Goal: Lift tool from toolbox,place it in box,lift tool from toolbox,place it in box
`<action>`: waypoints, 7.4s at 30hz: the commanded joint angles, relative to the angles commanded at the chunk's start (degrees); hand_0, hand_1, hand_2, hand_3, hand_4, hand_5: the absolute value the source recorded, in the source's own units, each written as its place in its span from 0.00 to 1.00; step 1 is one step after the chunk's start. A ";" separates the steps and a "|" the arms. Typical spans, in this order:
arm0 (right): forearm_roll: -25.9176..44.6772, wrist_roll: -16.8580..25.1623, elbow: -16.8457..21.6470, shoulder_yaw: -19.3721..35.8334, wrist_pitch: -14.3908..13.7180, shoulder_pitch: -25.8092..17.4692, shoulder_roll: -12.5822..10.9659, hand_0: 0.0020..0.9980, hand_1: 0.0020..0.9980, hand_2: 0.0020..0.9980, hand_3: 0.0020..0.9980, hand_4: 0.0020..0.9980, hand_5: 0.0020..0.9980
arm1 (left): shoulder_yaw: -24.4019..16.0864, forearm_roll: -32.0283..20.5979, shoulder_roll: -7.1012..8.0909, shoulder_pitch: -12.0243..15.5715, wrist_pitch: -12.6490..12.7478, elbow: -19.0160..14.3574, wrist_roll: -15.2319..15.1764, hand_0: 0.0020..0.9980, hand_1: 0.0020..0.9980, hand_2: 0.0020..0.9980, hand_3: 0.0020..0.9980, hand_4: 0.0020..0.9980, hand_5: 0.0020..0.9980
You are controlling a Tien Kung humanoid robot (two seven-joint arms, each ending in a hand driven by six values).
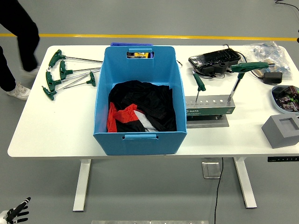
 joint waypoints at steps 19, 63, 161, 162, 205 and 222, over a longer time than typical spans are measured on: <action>0.80 0.61 0.50 1.01 -2.20 0.13 -0.22 1.00 0.95 0.94 0.97 1.00 1.00 | -0.10 -0.01 0.11 0.12 -0.08 0.00 -0.10 0.73 0.70 0.74 0.73 0.82 0.67; -69.12 2.76 -10.23 -25.33 -8.30 24.85 -13.89 1.00 0.95 0.95 0.98 1.00 0.90 | -5.20 4.10 0.41 0.39 0.25 0.00 0.23 0.73 0.70 0.74 0.73 0.82 0.67; -65.62 -0.26 -40.00 -59.07 -9.55 47.77 4.59 0.05 0.00 0.02 0.01 1.00 0.75 | -6.92 5.58 0.33 -0.33 0.39 0.00 0.60 0.73 0.69 0.73 0.73 0.82 0.67; -65.56 0.03 -40.01 -58.95 -10.20 47.69 4.50 0.05 0.00 0.02 0.01 1.00 0.75 | -6.89 5.58 0.32 -0.34 0.39 0.00 0.60 0.73 0.69 0.73 0.73 0.82 0.67; -57.06 1.24 -33.10 -54.46 -18.66 47.01 0.66 0.01 0.00 0.00 0.00 0.84 0.69 | -8.31 7.23 0.23 -0.24 0.54 0.00 1.18 0.73 0.69 0.73 0.73 0.82 0.67; -59.84 2.07 -24.90 -47.54 -18.20 46.46 -2.15 0.02 0.00 0.00 0.00 0.77 0.65 | -9.79 8.42 0.07 -0.13 0.64 0.00 1.39 0.73 0.69 0.73 0.73 0.82 0.67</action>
